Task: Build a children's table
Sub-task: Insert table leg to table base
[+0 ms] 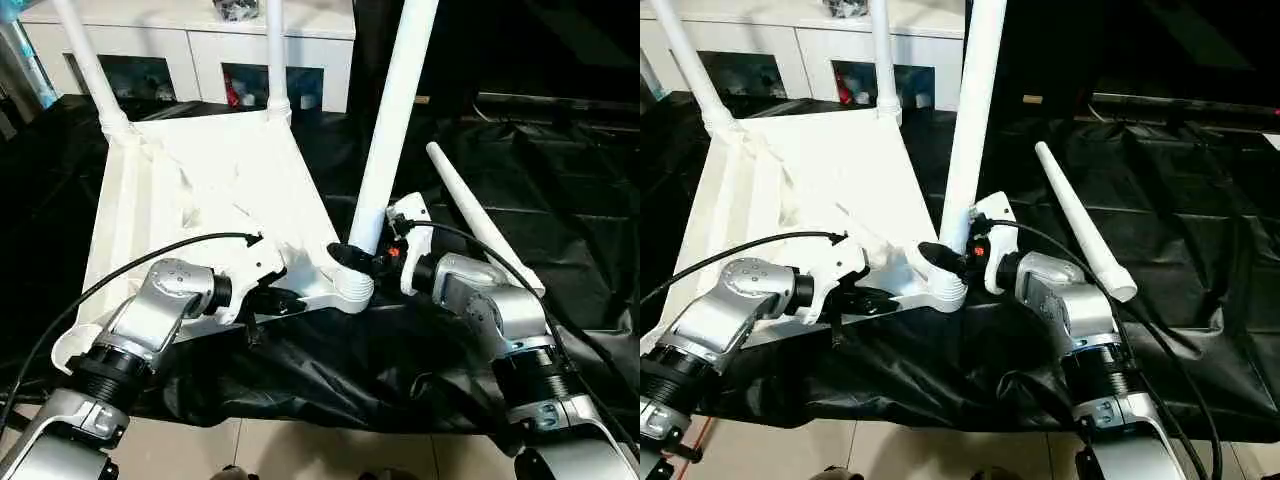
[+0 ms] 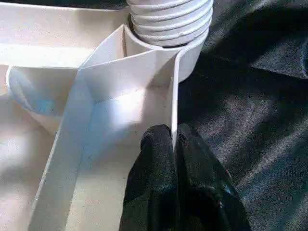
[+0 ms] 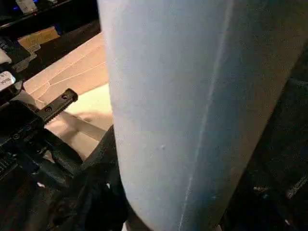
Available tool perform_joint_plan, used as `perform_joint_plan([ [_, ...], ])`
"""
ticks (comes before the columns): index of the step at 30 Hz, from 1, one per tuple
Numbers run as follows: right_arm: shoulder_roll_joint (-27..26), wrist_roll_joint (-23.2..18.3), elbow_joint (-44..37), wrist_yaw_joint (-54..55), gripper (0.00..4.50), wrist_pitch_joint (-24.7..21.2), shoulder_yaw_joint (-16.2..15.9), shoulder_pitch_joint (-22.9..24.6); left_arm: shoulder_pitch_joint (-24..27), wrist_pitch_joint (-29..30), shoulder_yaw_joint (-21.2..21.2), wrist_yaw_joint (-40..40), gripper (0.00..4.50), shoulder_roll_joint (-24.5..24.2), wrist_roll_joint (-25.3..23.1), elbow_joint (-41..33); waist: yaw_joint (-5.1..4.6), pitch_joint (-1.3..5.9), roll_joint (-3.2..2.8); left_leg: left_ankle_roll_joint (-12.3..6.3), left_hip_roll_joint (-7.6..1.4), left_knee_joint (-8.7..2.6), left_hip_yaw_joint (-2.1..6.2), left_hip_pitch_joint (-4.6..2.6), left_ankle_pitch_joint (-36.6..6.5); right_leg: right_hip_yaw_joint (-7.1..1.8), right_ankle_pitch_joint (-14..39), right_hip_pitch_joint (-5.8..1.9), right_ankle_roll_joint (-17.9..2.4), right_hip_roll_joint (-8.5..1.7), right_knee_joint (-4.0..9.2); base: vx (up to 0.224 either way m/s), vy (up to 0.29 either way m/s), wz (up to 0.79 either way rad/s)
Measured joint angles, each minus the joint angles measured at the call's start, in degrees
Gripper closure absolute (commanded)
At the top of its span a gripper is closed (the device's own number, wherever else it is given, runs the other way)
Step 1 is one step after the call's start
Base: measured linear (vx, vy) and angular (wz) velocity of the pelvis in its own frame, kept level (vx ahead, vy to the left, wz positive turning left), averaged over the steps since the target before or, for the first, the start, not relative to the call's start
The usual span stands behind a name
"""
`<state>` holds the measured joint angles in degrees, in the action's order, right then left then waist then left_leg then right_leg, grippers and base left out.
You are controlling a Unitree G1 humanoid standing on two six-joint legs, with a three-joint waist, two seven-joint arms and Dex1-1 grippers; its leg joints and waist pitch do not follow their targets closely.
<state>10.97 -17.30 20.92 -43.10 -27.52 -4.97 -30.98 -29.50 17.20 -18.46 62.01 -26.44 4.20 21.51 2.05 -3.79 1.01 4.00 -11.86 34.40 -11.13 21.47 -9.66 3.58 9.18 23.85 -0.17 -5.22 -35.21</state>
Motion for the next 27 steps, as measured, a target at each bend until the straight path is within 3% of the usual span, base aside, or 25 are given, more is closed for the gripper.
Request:
perform_joint_plan([
  [9, -0.7, -0.9, 4.5, 0.1, 2.59, 4.5, 2.0, 0.3, 0.0, 0.0, -0.1, -0.8, 4.50, 0.8, -0.8, 0.0, 0.14, 0.02, -0.01, 0.00, 0.02, 0.01, 0.00, -0.06, 0.0, 0.00, 0.0, -0.10, 0.0, -0.02, 0.02, 0.000, 0.000, 0.00],
  [18, -1.9, -3.5, 5.0, 0.0, 2.59, 12.1, 5.3, 5.9, -0.1, -0.2, -0.1, -1.6, 4.50, 2.4, -1.7, 0.9, 0.66, 0.24, -0.21, -0.03, 0.03, -0.02, 0.01, -0.40, 0.0, 0.01, 0.2, -0.58, 0.3, -0.03, 0.27, 0.000, 0.000, 0.00],
  [23, -2.0, -3.2, 5.3, 0.0, 2.60, 14.7, 5.1, 7.0, -0.3, -0.9, -0.2, -2.0, 4.50, 2.9, -1.8, 2.1, 0.67, 0.48, -0.52, -0.03, 0.05, -0.02, 0.07, -0.42, 0.0, 0.03, 0.2, -0.62, 0.3, -0.04, 0.28, 0.000, 0.000, 0.00],
  [27, -1.3, 0.0, 4.5, 0.2, 2.60, 18.4, 2.2, 8.2, -0.4, -1.2, -0.3, -2.0, 4.50, 3.2, -1.8, 2.8, 0.63, 0.66, -0.76, -0.03, 0.06, -0.03, 0.12, -0.43, 0.0, 0.07, 0.2, -0.68, 0.4, -0.04, 0.35, 0.000, 0.000, 0.00],
])
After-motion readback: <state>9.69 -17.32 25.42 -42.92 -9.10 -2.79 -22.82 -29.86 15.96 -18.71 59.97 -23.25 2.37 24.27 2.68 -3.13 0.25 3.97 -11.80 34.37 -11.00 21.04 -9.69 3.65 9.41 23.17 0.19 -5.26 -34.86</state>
